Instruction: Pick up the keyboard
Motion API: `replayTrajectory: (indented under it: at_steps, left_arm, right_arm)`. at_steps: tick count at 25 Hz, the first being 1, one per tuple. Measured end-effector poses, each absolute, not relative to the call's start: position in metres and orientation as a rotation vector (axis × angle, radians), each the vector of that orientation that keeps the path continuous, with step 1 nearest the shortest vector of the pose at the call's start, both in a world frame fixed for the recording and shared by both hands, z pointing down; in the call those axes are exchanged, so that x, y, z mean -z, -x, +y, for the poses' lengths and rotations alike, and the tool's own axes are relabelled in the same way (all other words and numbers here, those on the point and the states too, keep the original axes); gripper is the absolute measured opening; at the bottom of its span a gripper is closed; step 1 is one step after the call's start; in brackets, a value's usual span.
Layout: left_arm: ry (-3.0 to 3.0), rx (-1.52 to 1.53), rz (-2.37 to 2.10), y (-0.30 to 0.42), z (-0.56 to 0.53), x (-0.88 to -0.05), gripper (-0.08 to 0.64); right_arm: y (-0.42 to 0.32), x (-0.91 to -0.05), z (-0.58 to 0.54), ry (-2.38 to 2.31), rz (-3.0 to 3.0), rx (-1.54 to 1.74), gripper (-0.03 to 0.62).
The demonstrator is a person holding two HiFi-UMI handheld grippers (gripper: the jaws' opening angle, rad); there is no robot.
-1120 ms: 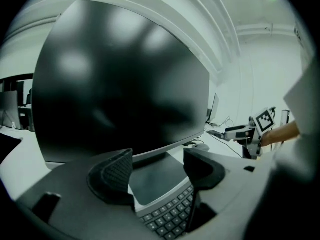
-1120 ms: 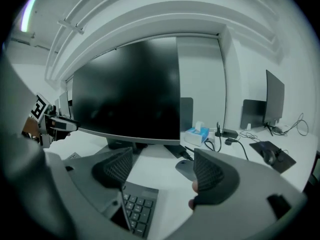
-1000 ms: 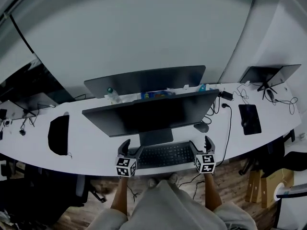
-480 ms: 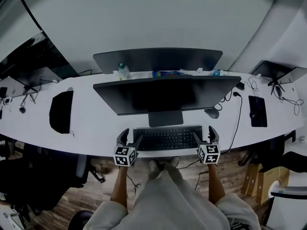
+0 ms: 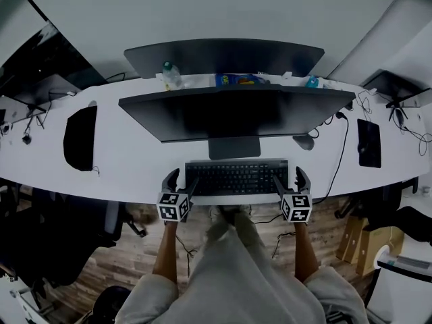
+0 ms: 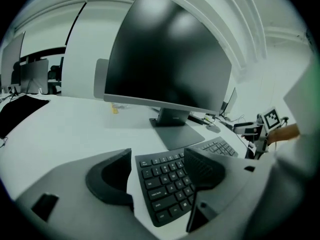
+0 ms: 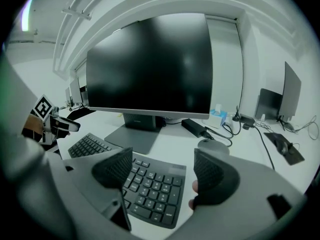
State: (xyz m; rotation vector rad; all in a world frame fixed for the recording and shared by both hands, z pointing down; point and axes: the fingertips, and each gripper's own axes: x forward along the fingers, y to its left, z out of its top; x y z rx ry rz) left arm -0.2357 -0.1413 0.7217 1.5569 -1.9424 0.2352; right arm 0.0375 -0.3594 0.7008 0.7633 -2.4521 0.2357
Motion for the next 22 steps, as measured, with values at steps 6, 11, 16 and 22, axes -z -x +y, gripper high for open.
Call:
replayTrajectory:
  at_steps: [6, 11, 16, 22]
  left_arm:
    - [-1.511, -0.268, -1.928, 0.240, -0.150, -0.745, 0.308]
    - [-1.454, -0.261, -1.907, 0.245, -0.159, -0.765, 0.308]
    - [-1.418, -0.273, -1.874, 0.245, -0.161, -0.784, 0.311]
    - [-1.419, -0.224, -1.822, 0.242, -0.165, -0.788, 0.310]
  right_arm:
    - [-0.038, -0.715, -0.367, -0.738, -2.444, -0.260, 0.368]
    - [-0.043, -0.722, -0.372, -0.724, -2.432, -0.271, 0.368]
    - [-0.053, -0.725, -0.379, -0.732, -2.418, -0.279, 0.368]
    - [-0.060, -0.729, -0.387, -0.744, -2.405, -0.285, 0.368]
